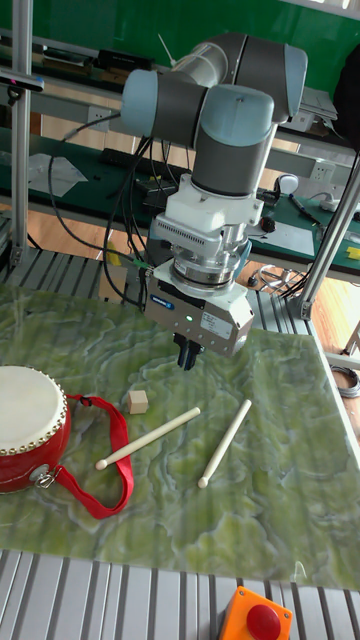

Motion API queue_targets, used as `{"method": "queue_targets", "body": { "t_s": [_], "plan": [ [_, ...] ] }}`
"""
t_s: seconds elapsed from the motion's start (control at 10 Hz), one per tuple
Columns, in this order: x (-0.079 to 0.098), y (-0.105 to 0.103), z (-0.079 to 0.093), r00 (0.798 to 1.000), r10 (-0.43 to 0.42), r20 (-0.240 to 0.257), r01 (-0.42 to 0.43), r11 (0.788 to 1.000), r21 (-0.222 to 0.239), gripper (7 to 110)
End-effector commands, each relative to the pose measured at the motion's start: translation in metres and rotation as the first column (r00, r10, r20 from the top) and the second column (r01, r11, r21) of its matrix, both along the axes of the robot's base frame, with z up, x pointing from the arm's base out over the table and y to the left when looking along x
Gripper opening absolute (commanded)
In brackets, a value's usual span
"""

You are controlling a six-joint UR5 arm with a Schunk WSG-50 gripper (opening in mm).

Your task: Play the drum

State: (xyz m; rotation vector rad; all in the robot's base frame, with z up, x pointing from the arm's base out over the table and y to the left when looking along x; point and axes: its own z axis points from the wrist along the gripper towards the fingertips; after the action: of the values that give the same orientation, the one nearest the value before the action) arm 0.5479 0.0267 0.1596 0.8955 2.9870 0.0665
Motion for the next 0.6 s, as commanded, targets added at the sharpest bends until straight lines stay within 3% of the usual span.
{"method": "queue_targets", "body": {
  "t_s": [0.0, 0.1, 0.4, 0.5],
  "plan": [
    [-0.011, -0.004, 0.001, 0.997, -0.065, -0.044, 0.065, 0.998, -0.016, 7],
    [-0.015, -0.012, 0.001, 0.997, -0.053, -0.061, 0.050, 0.998, -0.047, 7],
    [-0.031, -0.003, 0.002, 0.990, -0.062, -0.125, 0.061, 0.998, -0.016, 7],
    [-0.031, -0.003, 0.002, 0.990, -0.054, -0.127, 0.053, 0.999, -0.012, 7]
  ]
}}
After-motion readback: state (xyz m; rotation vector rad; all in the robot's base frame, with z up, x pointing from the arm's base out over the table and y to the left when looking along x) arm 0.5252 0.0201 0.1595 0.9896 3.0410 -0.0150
